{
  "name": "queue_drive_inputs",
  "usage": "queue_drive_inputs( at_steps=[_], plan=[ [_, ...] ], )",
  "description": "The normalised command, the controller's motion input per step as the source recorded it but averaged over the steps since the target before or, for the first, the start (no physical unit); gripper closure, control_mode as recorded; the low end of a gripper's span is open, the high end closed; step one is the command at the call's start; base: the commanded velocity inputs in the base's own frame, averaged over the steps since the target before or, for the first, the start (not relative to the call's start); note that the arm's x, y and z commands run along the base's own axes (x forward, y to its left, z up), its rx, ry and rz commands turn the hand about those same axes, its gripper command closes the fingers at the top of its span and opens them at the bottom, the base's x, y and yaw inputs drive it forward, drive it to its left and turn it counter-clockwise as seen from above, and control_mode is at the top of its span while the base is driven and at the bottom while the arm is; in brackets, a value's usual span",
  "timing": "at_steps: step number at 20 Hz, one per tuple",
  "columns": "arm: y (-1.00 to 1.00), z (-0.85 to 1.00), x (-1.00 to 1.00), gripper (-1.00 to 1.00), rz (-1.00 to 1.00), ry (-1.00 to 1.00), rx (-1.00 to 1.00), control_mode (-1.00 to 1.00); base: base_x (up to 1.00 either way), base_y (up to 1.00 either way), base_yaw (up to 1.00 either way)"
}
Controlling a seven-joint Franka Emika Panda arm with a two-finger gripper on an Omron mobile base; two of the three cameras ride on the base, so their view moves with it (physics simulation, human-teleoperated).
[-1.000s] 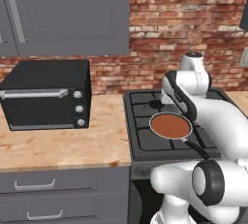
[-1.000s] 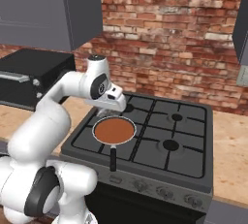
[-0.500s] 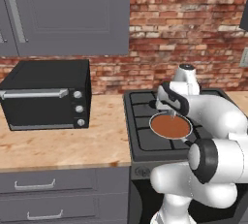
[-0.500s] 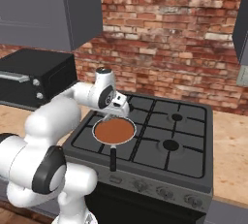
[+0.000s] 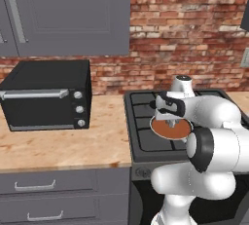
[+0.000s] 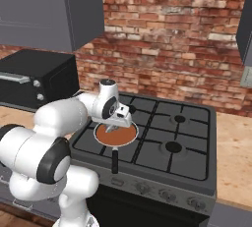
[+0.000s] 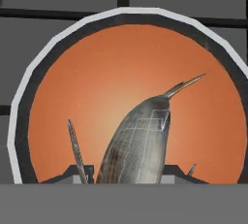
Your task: Retrieve the fish from the fridge and place it on the saucepan with marinade on the stove.
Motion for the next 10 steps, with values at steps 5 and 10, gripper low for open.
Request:
queue_drive_inputs(
  at_steps=[5, 10],
  plan=[
    [0.00, -0.21, 0.00, 1.00, 0.01, 0.06, 0.00, -1.00, 0.00, 0.00, 0.00],
    [0.00, -0.19, 0.00, 1.00, 0.00, 0.05, 0.00, -1.00, 0.00, 0.00, 0.00]
  ],
)
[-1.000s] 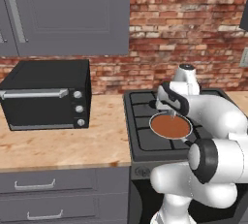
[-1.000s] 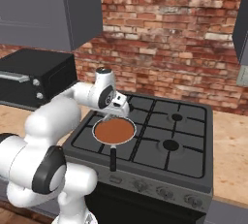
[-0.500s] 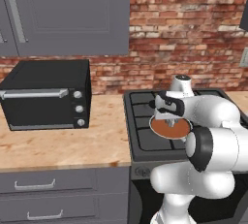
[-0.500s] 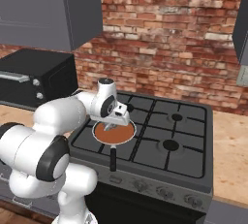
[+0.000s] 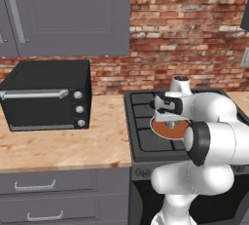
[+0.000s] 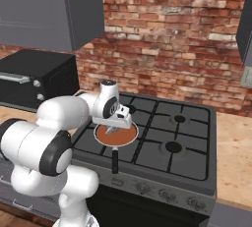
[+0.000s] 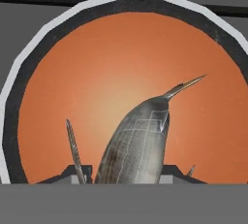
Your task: Retrieve the fish from the fridge and place it on the saucepan with marinade on the stove.
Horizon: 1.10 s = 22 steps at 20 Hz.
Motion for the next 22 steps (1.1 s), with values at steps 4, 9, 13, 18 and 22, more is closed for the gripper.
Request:
queue_drive_inputs(
  at_steps=[4, 9, 13, 18, 22],
  plan=[
    [0.00, -0.18, 0.00, 1.00, 0.00, 0.04, 0.00, -1.00, 0.00, 0.00, 0.00],
    [0.00, -0.19, 0.00, -1.00, 0.00, 0.04, 0.00, -1.00, 0.00, 0.00, 0.00],
    [0.00, -0.04, 0.00, -1.00, 0.00, 0.01, 0.00, -1.00, 0.00, 0.00, 0.00],
    [0.00, 0.00, 0.00, -1.00, 0.00, 0.01, 0.00, -1.00, 0.00, 0.00, 0.00],
    [0.00, 0.00, 0.00, -1.00, 0.00, 0.03, 0.00, -1.00, 0.00, 0.00, 0.00]
  ],
)
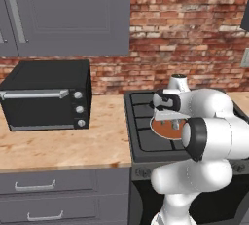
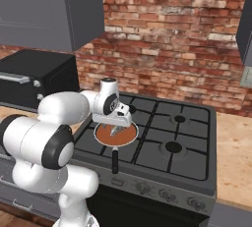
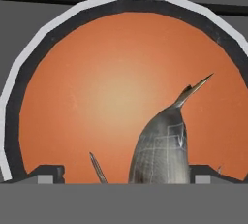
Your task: Retrieve the fish from the fridge and place it on the saucepan with marinade on the stove.
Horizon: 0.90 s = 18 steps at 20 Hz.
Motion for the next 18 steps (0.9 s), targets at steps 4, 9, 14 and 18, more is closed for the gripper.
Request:
queue_drive_inputs(
  at_steps=[4, 9, 14, 18],
  plan=[
    [0.00, 0.05, -0.10, -1.00, -0.02, 0.02, 0.00, -1.00, 0.00, 0.00, 0.00],
    [0.00, 0.50, -0.16, -1.00, -0.02, 0.02, -0.14, -1.00, 0.00, 0.00, 0.00],
    [0.00, 0.47, -0.20, -1.00, 0.00, 0.00, -0.16, -1.00, 0.00, 0.00, 0.00],
    [0.00, 0.00, -0.04, -1.00, 0.00, 0.00, -0.05, -1.00, 0.00, 0.00, 0.00]
  ],
)
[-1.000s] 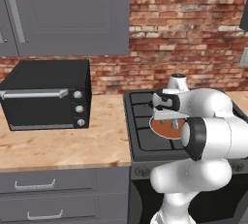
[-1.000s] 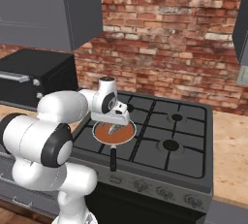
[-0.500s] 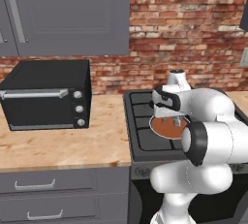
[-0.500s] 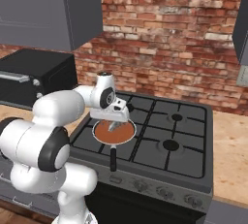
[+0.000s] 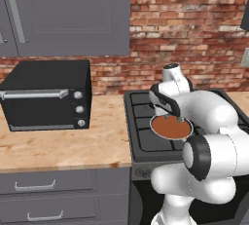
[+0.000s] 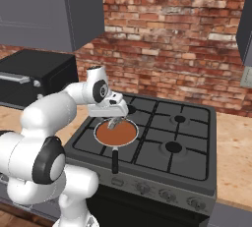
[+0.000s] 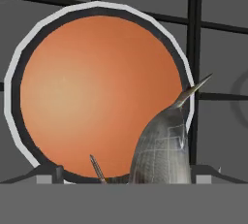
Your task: Retrieve the fish from the fridge and place it on the saucepan with marinade on the stove.
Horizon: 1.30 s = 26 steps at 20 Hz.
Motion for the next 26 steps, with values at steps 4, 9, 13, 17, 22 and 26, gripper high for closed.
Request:
queue_drive_inputs(
  at_steps=[4, 9, 13, 17, 22, 26],
  plan=[
    [-0.17, -0.55, 0.08, -1.00, 0.00, -0.08, 0.03, -1.00, 0.00, 0.00, 0.00],
    [-0.31, -0.69, 0.58, -1.00, 0.00, -0.04, 0.11, -1.00, 0.00, 0.00, 0.00],
    [-0.20, -0.48, 0.41, -1.00, 0.00, -0.02, 0.09, -1.00, 0.00, 0.00, 0.00],
    [-0.07, -0.20, 0.10, -1.00, 0.01, -0.07, 0.12, -1.00, 0.00, 0.00, 0.00],
    [0.02, -0.01, -0.08, -1.00, 0.02, -0.06, 0.09, -1.00, 0.00, 0.00, 0.00],
    [0.07, 0.03, -0.24, -1.00, 0.00, -0.15, 0.05, -1.00, 0.00, 0.00, 0.00]
  ],
)
